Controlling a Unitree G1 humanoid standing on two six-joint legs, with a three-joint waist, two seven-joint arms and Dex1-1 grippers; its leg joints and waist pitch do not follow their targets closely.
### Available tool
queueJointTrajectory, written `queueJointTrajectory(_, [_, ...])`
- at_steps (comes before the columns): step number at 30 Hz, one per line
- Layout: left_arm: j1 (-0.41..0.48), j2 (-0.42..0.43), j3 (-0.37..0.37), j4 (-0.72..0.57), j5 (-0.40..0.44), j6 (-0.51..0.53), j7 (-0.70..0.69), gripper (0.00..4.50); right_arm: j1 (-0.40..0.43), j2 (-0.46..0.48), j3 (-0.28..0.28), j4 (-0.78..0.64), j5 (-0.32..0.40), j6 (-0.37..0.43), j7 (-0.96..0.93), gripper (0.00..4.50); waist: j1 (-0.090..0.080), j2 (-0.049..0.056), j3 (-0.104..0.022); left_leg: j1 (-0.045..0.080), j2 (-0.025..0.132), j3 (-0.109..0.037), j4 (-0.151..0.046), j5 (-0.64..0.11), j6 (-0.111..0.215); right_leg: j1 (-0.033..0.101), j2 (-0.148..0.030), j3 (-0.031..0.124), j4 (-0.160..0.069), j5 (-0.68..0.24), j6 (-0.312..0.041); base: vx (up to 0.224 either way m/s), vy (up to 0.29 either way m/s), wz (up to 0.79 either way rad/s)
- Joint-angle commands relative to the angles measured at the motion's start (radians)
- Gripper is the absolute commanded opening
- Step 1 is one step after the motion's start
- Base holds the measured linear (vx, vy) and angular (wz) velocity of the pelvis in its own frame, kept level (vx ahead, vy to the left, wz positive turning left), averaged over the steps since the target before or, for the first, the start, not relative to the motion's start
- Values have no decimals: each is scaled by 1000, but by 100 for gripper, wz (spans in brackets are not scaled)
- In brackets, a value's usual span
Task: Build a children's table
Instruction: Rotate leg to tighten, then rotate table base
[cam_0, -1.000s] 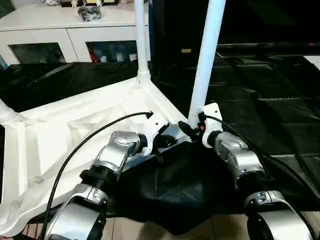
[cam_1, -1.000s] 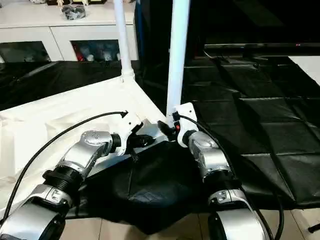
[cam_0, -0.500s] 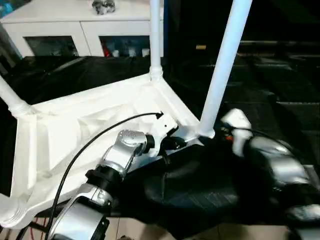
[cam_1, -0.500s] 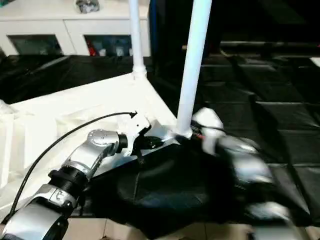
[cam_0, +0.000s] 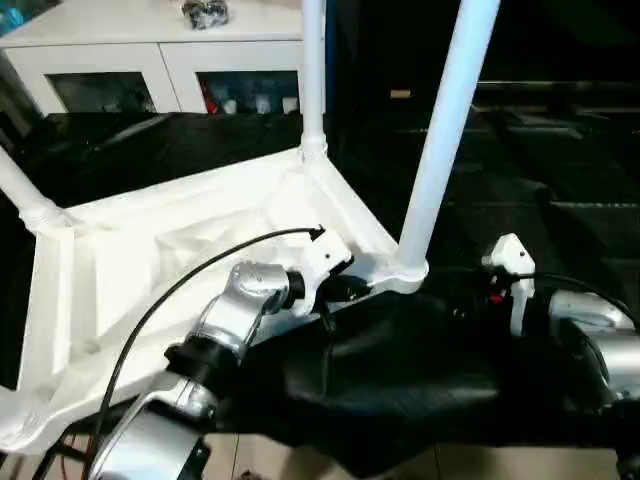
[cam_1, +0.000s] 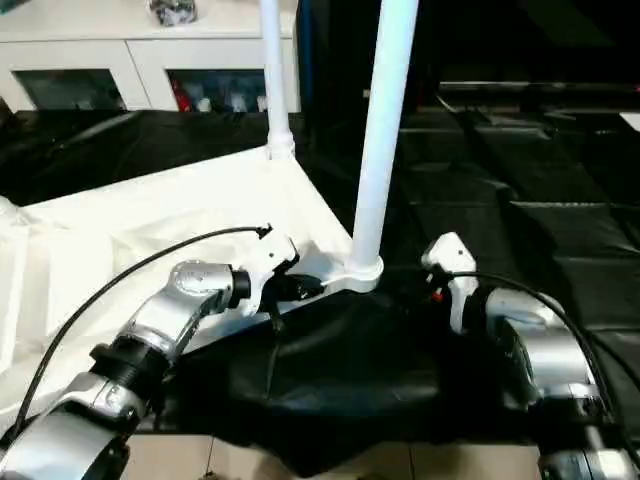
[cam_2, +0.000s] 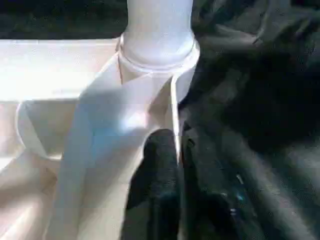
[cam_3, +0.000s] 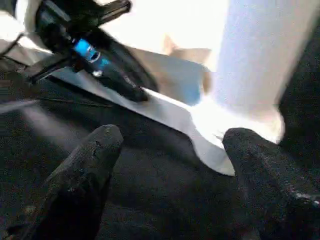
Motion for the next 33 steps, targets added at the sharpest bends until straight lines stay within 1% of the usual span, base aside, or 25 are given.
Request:
queueJointTrajectory(1, [0, 10, 13, -80, -31, 54, -21, 79, -2, 9, 20, -50, 23, 17, 1, 369, 4, -21, -71, 1, 25, -3, -53, -84, 140, 61, -57, 36, -58, -84, -256, 0, 0, 0])
queueJointTrajectory(4, [54, 64, 14, -234, -45, 152, -28, 104, 1, 43, 40, -94, 34, 35, -27, 369, 4, -22, -66, 3, 26, -3, -56, -110, 132, 61, -59, 37, -62, -129, -251, 0, 0, 0])
queueJointTrajectory(5, [82, 95, 25, -324, -64, 212, -34, 113, -12, 72, 46, -93, 32, 38, -52, 369, 2, -21, -64, 4, 27, -2, -58, -126, 120, 59, -58, 37, -64, -159, -243, 0, 0, 0])
queueJointTrajectory(6, [90, 104, 28, -347, -69, 227, -36, 113, -16, 80, 47, -92, 31, 39, -60, 369, 0, -23, -63, 4, 28, -4, -62, -137, 103, 59, -62, 38, -62, -188, -237, 0, 0, 0])
queueJointTrajectory(7, [90, 104, 28, -347, -69, 227, -36, 132, -16, 80, 47, -92, 31, 39, -60, 369, -3, -18, -59, 9, 23, 0, -62, -160, 91, 51, -54, 37, -74, -236, -224, 0, 0, 0])
queueJointTrajectory(8, [119, 136, 43, -439, -95, 292, -45, 139, -33, 111, 54, -79, 23, 36, -85, 369, -5, -30, -58, 9, 22, 1, -61, -167, 84, 52, -53, 38, -75, -245, -218, 0, 0, 0])
queueJointTrajectory(9, [165, 185, 64, -570, -135, 391, -56, 145, -57, 152, 64, -63, 18, 45, -117, 369, -6, -41, -60, 8, 28, -1, -66, -162, 71, 54, -59, 40, -66, -245, -220, 0, 0, 0])
queueJointTrajectory(10, [189, 212, 70, -630, -153, 438, -63, 145, -67, 169, 69, -55, 16, 51, -129, 369, -7, -28, -56, 2, 26, -6, -71, -158, 62, 55, -58, 39, -62, -268, -214, 0, 0, 0])
queueJointTrajectory(11, [209, 235, 73, -678, -168, 476, -72, 164, -76, 182, 73, -47, 15, 54, -138, 369, -8, -36, -56, 7, 28, -4, -70, -160, 57, 51, -56, 39, -65, -272, -212, 0, 0, 0])
queueJointTrajectory(12, [238, 270, 75, -751, -189, 537, -83, 182, -87, 198, 78, -37, 15, 61, -151, 369, -8, -28, -55, 13, 28, -4, -69, -161, 49, 46, -56, 42, -64, -264, -217, 0, 0, 0])
queueJointTrajectory(13, [244, 277, 75, -767, -193, 552, -85, 182, -89, 201, 79, -36, 15, 63, -154, 369, -8, -28, -52, 14, 27, -2, -70, -169, 48, 43, -52, 42, -66, -265, -216, 0, 0, 0])
queueJointTrajectory(14, [299, 322, 94, -863, -226, 627, -90, 187, -114, 242, 82, 9, 4, 41, -196, 369, -10, -53, -51, 12, 25, 1, -70, -173, 46, 45, -51, 42, -67, -264, -213, 0, 0, 0])
queueJointTrajectory(15, [314, 334, 100, -889, -235, 649, -90, 187, -120, 252, 83, 20, 2, 35, -208, 369, -5, -37, -51, 14, 27, -3, -74, -169, 35, 44, -56, 44, -59, -265, -220, 0, 0, 0])
queueJointTrajectory(16, [326, 340, 105, -901, -236, 654, -89, 202, -130, 266, 77, 37, 2, 37, -228, 369, -6, -36, -48, 14, 24, -1, -74, -174, 34, 41, -51, 44, -63, -274, -215, 0, 0, 0])
queueJointTrajectory(17, [337, 347, 109, -913, -236, 660, -88, 214, -139, 280, 72, 55, 1, 39, -248, 369, 0, -38, -50, 22, 25, 1, -71, -177, 27, 37, -52, 46, -64, -269, -210, 0, 0, 0])
queueJointTrajectory(18, [379, 361, 131, -926, -211, 660, -72, 229, -175, 338, 49, 126, -7, 32, -337, 369, -2, -56, -49, 16, 23, 2, -73, -173, 22, 39, -50, 46, -64, -261, -208, 0, 0, 0])
queueJointTrajectory(19, [406, 373, 144, -935, -195, 665, -59, 229, -197, 374, 36, 171, -12, 33, -394, 369, 3, -49, -49, 14, 22, -2, -76, -165, 12, 42, -54, 46, -58, -264, -202, 0, 0, 0])
queueJointTrajectory(20, [422, 384, 144, -936, -178, 667, -49, 229, -212, 394, 31, 202, -20, 19, -430, 369, 0, -47, -47, 15, 21, -1, -78, -179, 1, 39, -53, 47, -62, -275, -192, 0, 0, 0])
queueJointTrajectory(21, [426, 387, 144, -936, -174, 667, -47, 246, -215, 399, 30, 209, -23, 15, -438, 369, -1, -46, -48, 16, 22, -3, -78, -188, -8, 39, -53, 46, -60, -275, -189, 0, 0, 0])
queueJointTrajectory(24, [467, 434, 126, -943, -136, 689, 6, 270, -262, 454, 0, 295, -30, -24, -539, 369, 1, -50, -50, 24, 22, -2, -79, -211, -29, 36, -49, 48, -56, -233, -184, 0, 0, 0])
queueJointTrajectory(26, [476, 453, 125, -952, -138, 716, 36, 272, -282, 470, -17, 329, -23, -39, -576, 369, 6, -48, -51, 23, 20, -2, -78, -195, -32, 39, -48, 49, -51, -198, -187, 0, 0, 0])
queueJointTrajectory(27, [491, 488, 121, -942, -111, 741, 83, 279, -330, 501, -71, 411, -2, -62, -664, 369, 8, -46, -52, 23, 20, -1, -77, -190, -32, 40, -47, 49, -50, -186, -188, 0, 0, 0])
queueJointTrajectory(28, [494, 495, 121, -937, -104, 743, 90, 296, -339, 507, -83, 426, 4, -66, -680, 369, 5, -47, -52, 20, 18, -2, -78, -188, -38, 40, -48, 49, -46, -175, -193, 0, 0, 0])
queueJointTrajectory(30, [498, 500, 123, -928, -94, 747, 96, 310, -354, 512, -99, 455, 4, -76, -711, 369, 11, -45, -50, 25, 17, 1, -75, -204, -40, 36, -47, 51, -50, -187, -186, 0, 0, 0])
queueJointTrajectory(33, [504, 513, 119, -890, -72, 734, 116, 326, -397, 493, -136, 547, -12, -124, -797, 369, 12, -47, -51, 24, 15, 0, -75, -230, -49, 37, -48, 50, -50, -223, -177, 0, 0, 0])
